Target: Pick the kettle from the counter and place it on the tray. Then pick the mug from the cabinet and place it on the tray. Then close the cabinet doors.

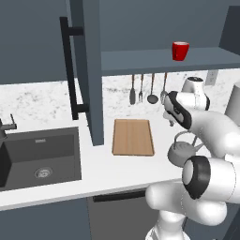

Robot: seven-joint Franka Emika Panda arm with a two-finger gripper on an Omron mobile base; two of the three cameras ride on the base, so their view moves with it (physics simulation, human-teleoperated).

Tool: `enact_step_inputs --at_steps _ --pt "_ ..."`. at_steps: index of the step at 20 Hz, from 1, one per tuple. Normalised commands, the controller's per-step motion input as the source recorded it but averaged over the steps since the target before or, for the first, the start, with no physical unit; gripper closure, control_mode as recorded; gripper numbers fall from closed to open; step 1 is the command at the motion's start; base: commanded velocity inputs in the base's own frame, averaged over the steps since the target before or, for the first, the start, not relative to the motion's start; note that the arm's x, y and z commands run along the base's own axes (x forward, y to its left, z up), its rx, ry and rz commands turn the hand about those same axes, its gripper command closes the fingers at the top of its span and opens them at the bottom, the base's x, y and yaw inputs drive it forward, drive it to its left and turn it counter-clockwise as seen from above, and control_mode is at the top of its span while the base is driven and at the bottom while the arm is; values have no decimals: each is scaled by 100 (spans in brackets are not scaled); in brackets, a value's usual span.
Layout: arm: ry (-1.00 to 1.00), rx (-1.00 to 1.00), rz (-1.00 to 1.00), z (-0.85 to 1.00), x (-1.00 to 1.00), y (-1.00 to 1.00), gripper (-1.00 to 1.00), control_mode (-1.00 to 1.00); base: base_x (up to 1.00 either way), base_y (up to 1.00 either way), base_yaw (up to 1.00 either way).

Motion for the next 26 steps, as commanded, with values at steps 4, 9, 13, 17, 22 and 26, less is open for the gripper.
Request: enact_step_inputs --at_steps 4,9,13,17,22,26 --pt "0 -1 -18 -30 23 0 -100 -100 0 0 0" --pt "0 -6 -18 -34 7 -1 -100 -100 0 0 0" --pt "-1 -7 -22 -31 -21 0 -100 -100 0 0 0" --pt "-4 -4 -21 -24 -29 0 -100 -100 0 0 0" --pt "-7 0 -17 -9 -12 0 -100 -100 0 0 0" --pt "-9 0 -10 -2 0 0 -100 -100 0 0 0"
